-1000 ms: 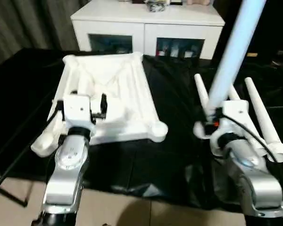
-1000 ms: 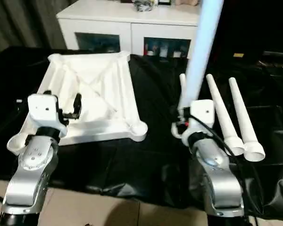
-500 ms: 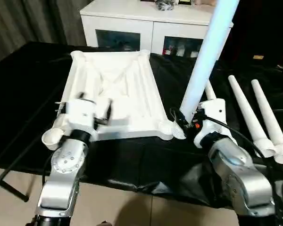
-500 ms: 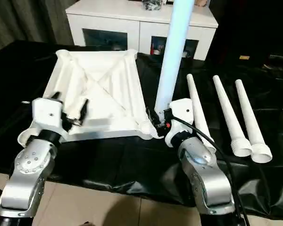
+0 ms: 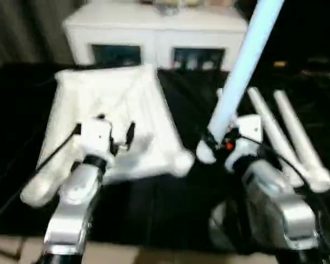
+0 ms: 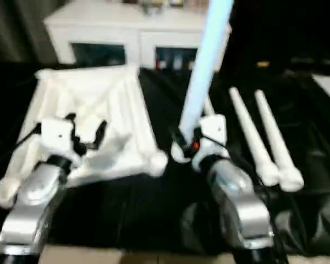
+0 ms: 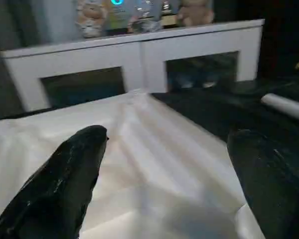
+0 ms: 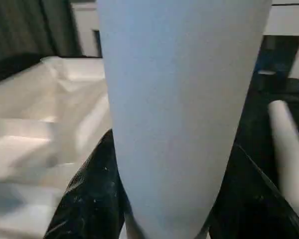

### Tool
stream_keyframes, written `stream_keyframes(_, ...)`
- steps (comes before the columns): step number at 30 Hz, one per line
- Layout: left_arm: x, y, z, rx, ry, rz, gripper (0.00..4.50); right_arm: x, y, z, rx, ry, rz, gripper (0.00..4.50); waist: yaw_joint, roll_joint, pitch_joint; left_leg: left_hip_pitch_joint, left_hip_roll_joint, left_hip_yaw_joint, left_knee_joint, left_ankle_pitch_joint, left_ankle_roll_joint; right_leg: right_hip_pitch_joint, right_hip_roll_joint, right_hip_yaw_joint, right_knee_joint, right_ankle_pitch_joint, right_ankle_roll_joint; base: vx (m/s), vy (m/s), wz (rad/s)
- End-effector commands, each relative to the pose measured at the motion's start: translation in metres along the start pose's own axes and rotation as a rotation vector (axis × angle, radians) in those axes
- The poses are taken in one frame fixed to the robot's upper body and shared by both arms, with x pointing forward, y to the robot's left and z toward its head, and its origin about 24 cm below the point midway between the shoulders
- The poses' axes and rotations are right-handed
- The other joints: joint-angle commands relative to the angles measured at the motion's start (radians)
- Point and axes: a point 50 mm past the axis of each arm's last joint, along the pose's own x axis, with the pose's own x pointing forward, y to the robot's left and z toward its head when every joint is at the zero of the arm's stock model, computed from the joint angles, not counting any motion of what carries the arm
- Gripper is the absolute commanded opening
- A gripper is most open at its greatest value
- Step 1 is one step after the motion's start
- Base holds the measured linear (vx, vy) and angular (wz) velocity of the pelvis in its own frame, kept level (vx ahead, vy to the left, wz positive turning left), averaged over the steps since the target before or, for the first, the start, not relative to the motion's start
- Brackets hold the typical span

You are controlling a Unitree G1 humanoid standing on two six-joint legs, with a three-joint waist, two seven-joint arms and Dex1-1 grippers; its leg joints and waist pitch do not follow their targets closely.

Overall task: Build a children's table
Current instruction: Pick table leg

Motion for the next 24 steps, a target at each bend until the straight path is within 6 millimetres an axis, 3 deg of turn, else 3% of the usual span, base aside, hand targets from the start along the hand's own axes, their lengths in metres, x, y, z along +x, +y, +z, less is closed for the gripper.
stream_keyframes(1, -0.005, 0.007, -0.001, 0.005, 0.007, 0.025, 4.38, 0.002, 0.005, 0.006, -0.007, -0.028, 0.024, 1.87, 0.040, -0.005, -0.074, -0.124, -0.006, -0.022, -0.004, 0.077, 0.093, 0.149, -0.122, 0.103, -0.096, -0.134, -0.249, 0.161, 0.037, -0.03)
stream_keyframes(2, -0.006, 0.008, -0.001, 0.006, 0.007, 0.026, 4.38, 0.002, 0.004, 0.006, -0.008, -0.027, 0.024, 1.87, 0.016, 0.024, -0.067, -0.076, 0.017, -0.035, -0.063, 0.156, 0.098, 0.084, -0.043, 0.021, -0.059, -0.045, -0.165, 0.161, 0.037, -0.03)
stream_keyframes(3, -0.006, 0.008, -0.001, 0.006, 0.007, 0.026, 4.38, 0.002, 0.004, 0.006, -0.009, -0.027, 0.024, 1.87, -0.004, 0.038, -0.071, -0.011, 0.044, -0.071, -0.079, 0.178, 0.140, 0.040, -0.015, -0.013, -0.021, -0.032, -0.122, 0.207, 0.009, -0.05)
stream_keyframes(4, -0.006, 0.008, -0.001, 0.007, 0.008, 0.027, 4.38, 0.002, 0.004, 0.007, -0.009, -0.028, 0.025, 1.87, -0.055, 0.044, -0.085, 0.162, 0.135, -0.190, -0.076, 0.244, 0.339, -0.134, -0.031, -0.036, 0.090, -0.141, -0.035, 0.233, -0.027, -0.03)
stream_keyframes(5, -0.007, 0.009, -0.001, 0.005, 0.009, 0.027, 4.38, 0.001, 0.004, 0.007, -0.008, -0.028, 0.026, 1.87, -0.058, 0.024, -0.090, 0.165, 0.176, -0.220, -0.060, 0.332, 0.464, -0.175, -0.069, -0.021, 0.149, -0.147, 0.053, 0.233, -0.027, -0.03)
stream_keyframes(6, -0.007, 0.009, -0.001, 0.006, 0.008, 0.030, 4.38, 0.001, 0.004, 0.007, -0.011, -0.028, 0.025, 1.87, -0.059, 0.015, -0.082, 0.143, 0.167, -0.210, -0.067, 0.356, 0.491, -0.187, -0.079, -0.013, 0.162, -0.111, 0.083, 0.170, -0.026, -0.13)
stream_keyframes(7, -0.008, 0.010, -0.001, -0.004, -0.002, 0.033, 4.38, 0.001, 0.004, 0.007, -0.010, -0.026, 0.023, 1.87, -0.054, 0.002, -0.071, 0.103, 0.104, -0.160, -0.079, 0.322, 0.484, -0.189, -0.074, -0.012, 0.148, -0.003, 0.076, 0.138, -0.020, -0.12)
stream_keyframes(8, -0.009, 0.010, -0.002, -0.013, 0.005, 0.022, 4.38, 0.000, 0.004, 0.006, -0.010, -0.025, 0.021, 1.87, -0.054, -0.031, -0.074, 0.088, 0.006, -0.093, -0.024, 0.346, 0.405, -0.181, -0.087, 0.011, 0.049, 0.198, -0.012, 0.138, -0.020, -0.12)
stream_keyframes(9, -0.011, 0.006, -0.002, -0.029, 0.000, -0.050, 4.38, -0.001, 0.004, 0.006, -0.008, -0.024, 0.016, 1.87, -0.054, -0.062, -0.075, 0.051, -0.050, -0.053, -0.001, 0.294, 0.355, -0.134, -0.095, 0.032, 0.007, 0.280, -0.035, 0.075, -0.010, 0.10)
stream_keyframes(10, -0.013, 0.002, -0.001, -0.040, -0.003, -0.104, 4.38, -0.002, 0.003, 0.006, -0.007, -0.024, 0.013, 1.87, -0.010, -0.097, -0.083, -0.078, -0.120, -0.045, 0.098, 0.092, 0.248, 0.015, -0.198, 0.174, -0.036, 0.362, -0.124, 0.079, 0.005, 0.24)
stream_keyframes(11, -0.017, -0.002, 0.001, -0.071, -0.024, -0.191, 4.38, -0.003, 0.003, 0.005, 0.000, -0.022, 0.011, 1.87, 0.008, -0.077, -0.086, -0.101, -0.064, -0.086, 0.104, 0.149, 0.113, 0.028, -0.227, 0.183, 0.004, 0.746, -0.253, 0.079, 0.005, 0.24)
stream_keyframes(12, -0.018, -0.003, 0.002, -0.077, -0.032, -0.208, 4.38, -0.004, 0.003, 0.005, 0.000, -0.021, 0.010, 1.87, 0.000, -0.082, -0.086, -0.115, -0.059, -0.090, 0.076, 0.230, 0.063, 0.040, -0.194, 0.158, 0.042, 1.032, -0.263, 0.076, -0.012, 0.09)
stream_keyframes(13, -0.022, -0.005, 0.003, -0.097, -0.041, -0.290, 4.44, -0.005, 0.004, 0.004, -0.006, -0.013, 0.014, 1.87, 0.001, -0.067, -0.080, -0.112, -0.049, -0.082, 0.024, 0.309, 0.000, 0.013, -0.135, 0.101, 0.061, 1.309, -0.227, -0.074, -0.032, -0.05)
stream_keyframes(14, -0.025, -0.006, 0.003, -0.096, -0.027, -0.353, 4.44, -0.005, 0.004, 0.003, -0.004, -0.008, 0.023, 1.87, -0.007, -0.020, -0.073, -0.089, -0.034, -0.073, -0.016, 0.365, -0.024, -0.023, -0.080, 0.057, 0.055, 1.098, -0.182, -0.074, -0.032, -0.05)
stream_keyframes(15, -0.027, -0.006, 0.001, -0.086, -0.010, -0.389, 4.44, -0.006, 0.005, 0.003, 0.000, -0.005, 0.031, 1.87, -0.009, -0.010, -0.074, -0.083, -0.015, -0.075, -0.018, 0.339, -0.019, -0.034, -0.067, 0.049, 0.050, 0.917, -0.165, -0.082, -0.017, 0.00)
stream_keyframes(16, -0.030, -0.007, 0.000, -0.088, 0.012, -0.454, 4.44, -0.007, 0.004, 0.003, -0.011, -0.002, 0.038, 1.87, -0.017, 0.002, -0.070, -0.061, 0.016, -0.078, -0.022, 0.266, -0.052, -0.048, -0.061, 0.039, 0.036, 0.559, -0.175, 0.000, 0.000, 0.00)
stream_keyframes(17, -0.032, -0.008, 0.000, -0.091, 0.023, -0.493, 4.44, -0.007, 0.004, 0.003, -0.022, 0.000, 0.041, 1.87, -0.019, 0.004, -0.060, -0.055, 0.026, -0.075, -0.038, 0.136, -0.074, -0.047, -0.070, 0.043, 0.017, 0.329, -0.195, 0.000, 0.000, 0.00)
stream_keyframes(18, -0.032, -0.008, 0.000, -0.092, 0.027, -0.506, 4.44, -0.008, 0.004, 0.003, -0.023, 0.001, 0.043, 1.87, -0.019, 0.000, -0.055, -0.051, 0.030, -0.066, -0.045, 0.058, -0.078, -0.050, -0.074, 0.047, 0.006, 0.244, -0.202, 0.000, 0.000, 0.00)
stream_keyframes(19, -0.037, -0.010, -0.001, -0.103, 0.074, -0.633, 4.44, -0.009, 0.002, 0.003, -0.033, 0.012, 0.070, 1.87, -0.015, -0.004, -0.044, -0.045, 0.030, -0.054, -0.055, -0.090, -0.088, -0.055, -0.081, 0.056, -0.008, 0.083, -0.211, -0.078, 0.031, 0.14)
stream_keyframes(20, -0.038, -0.011, -0.002, -0.104, 0.085, -0.655, 4.44, -0.010, 0.001, 0.003, -0.036, 0.015, 0.076, 1.87, -0.011, -0.001, -0.033, -0.040, 0.031, -0.044, -0.068, -0.219, -0.094, -0.062, -0.084, 0.060, -0.021, -0.088, -0.202, -0.078, 0.031, 0.14)
stream_keyframes(21, -0.039, -0.012, -0.003, -0.093, 0.111, -0.705, 4.44, -0.010, 0.000, 0.003, -0.038, 0.021, 0.091, 1.87, -0.013, -0.003, -0.026, -0.039, 0.032, -0.040, -0.073, -0.272, -0.094, -0.065, -0.088, 0.063, -0.030, -0.168, -0.191, -0.075, 0.013, 0.11)
stream_keyframes(22, -0.040, -0.013, -0.005, -0.088, 0.140, -0.750, 4.44, -0.011, -0.001, 0.003, -0.037, 0.028, 0.107, 1.87, -0.012, -0.004, -0.021, -0.033, 0.031, -0.037, -0.076, -0.338, -0.095, -0.070, -0.096, 0.068, -0.043, -0.305, -0.160, -0.068, 0.006, 0.03)
stream_keyframes(23, -0.041, -0.015, -0.008, -0.063, 0.195, -0.832, 4.44, -0.012, -0.003, 0.004, -0.037, 0.042, 0.143, 1.87, -0.015, -0.004, -0.021, -0.034, 0.032, -0.039, -0.081, -0.349, -0.095, -0.069, -0.102, 0.071, -0.050, -0.374, -0.132, -0.068, 0.006, 0.03)
stream_keyframes(24, -0.040, -0.015, -0.010, -0.044, 0.213, -0.860, 4.44, -0.012, -0.004, 0.003, -0.035, 0.051, 0.160, 1.87, -0.012, -0.003, -0.023, -0.033, 0.031, -0.038, -0.082, -0.343, -0.094, -0.071, -0.101, 0.071, -0.053, -0.384, -0.119, -0.061, -0.004, 0.00)
